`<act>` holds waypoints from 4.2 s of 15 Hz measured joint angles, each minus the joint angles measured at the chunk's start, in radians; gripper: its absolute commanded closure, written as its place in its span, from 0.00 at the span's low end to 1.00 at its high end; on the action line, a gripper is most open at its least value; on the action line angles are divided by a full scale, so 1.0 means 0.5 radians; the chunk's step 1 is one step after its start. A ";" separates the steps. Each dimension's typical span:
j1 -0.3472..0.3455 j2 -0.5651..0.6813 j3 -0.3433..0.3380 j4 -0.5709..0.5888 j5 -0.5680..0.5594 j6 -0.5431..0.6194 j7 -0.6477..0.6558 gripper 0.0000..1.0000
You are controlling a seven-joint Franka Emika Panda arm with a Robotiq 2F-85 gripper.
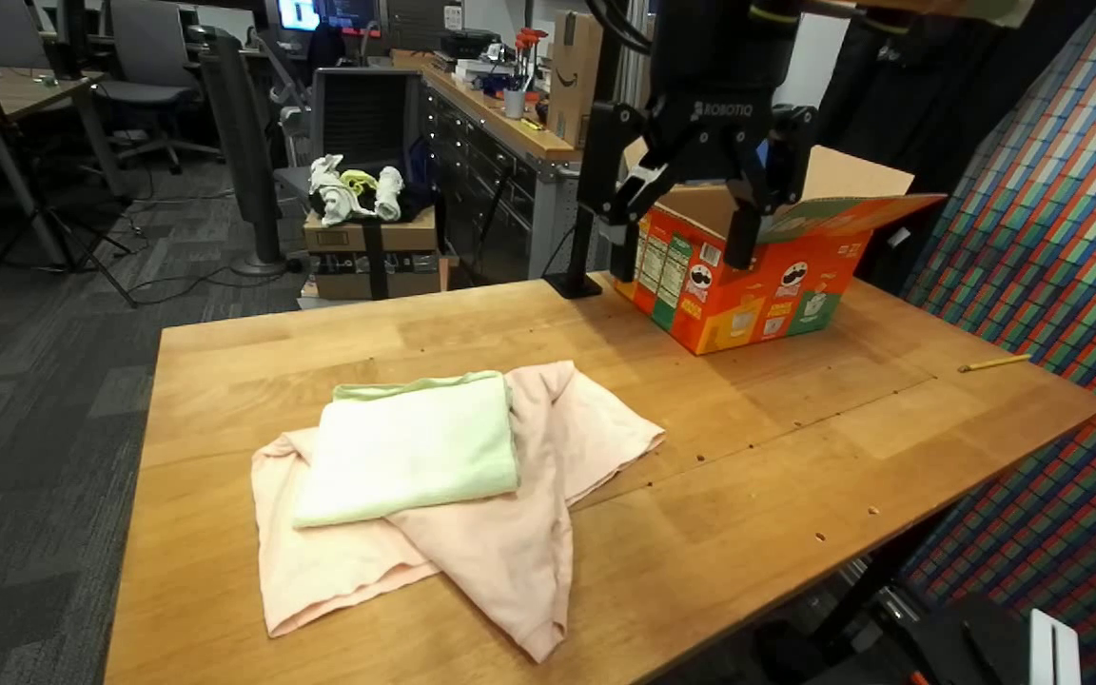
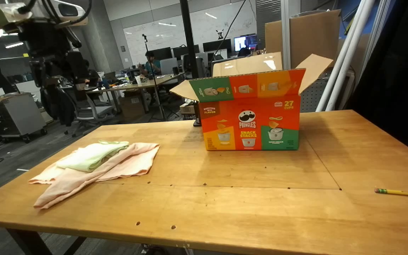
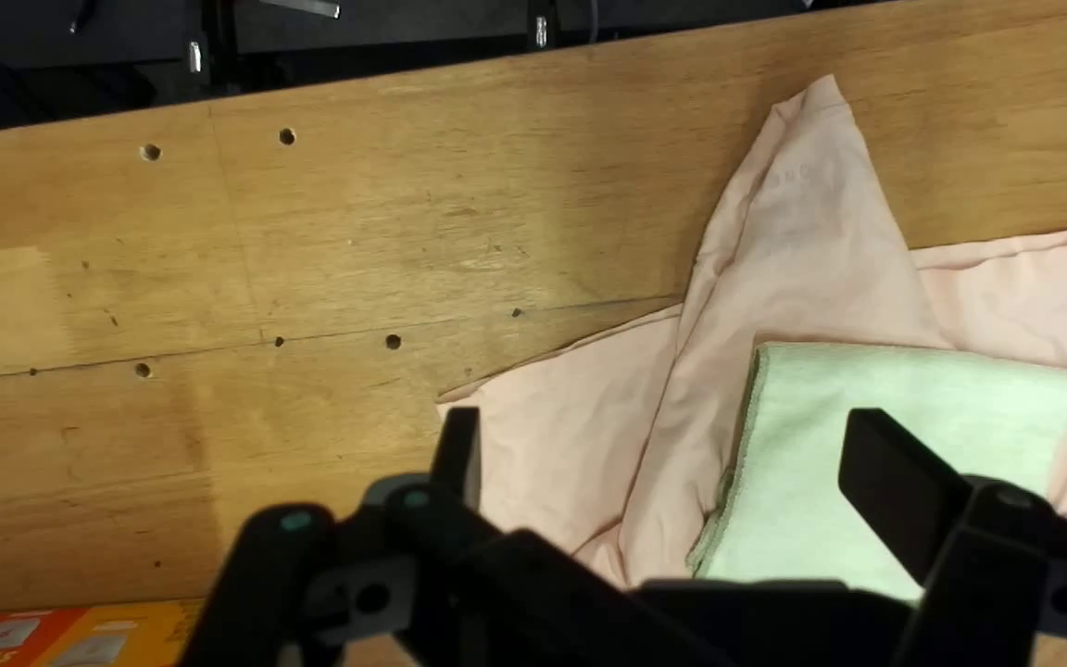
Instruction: Pick up the clothes from the table and put them in the box.
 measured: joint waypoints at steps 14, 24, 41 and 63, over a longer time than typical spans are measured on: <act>0.438 0.535 0.199 0.058 0.461 0.839 -0.162 0.00; 0.472 0.765 0.222 0.194 -0.021 1.123 -0.451 0.00; 0.289 1.334 0.010 0.329 -0.027 1.144 -1.013 0.00; 0.255 1.468 -0.012 0.343 -0.027 1.140 -1.091 0.70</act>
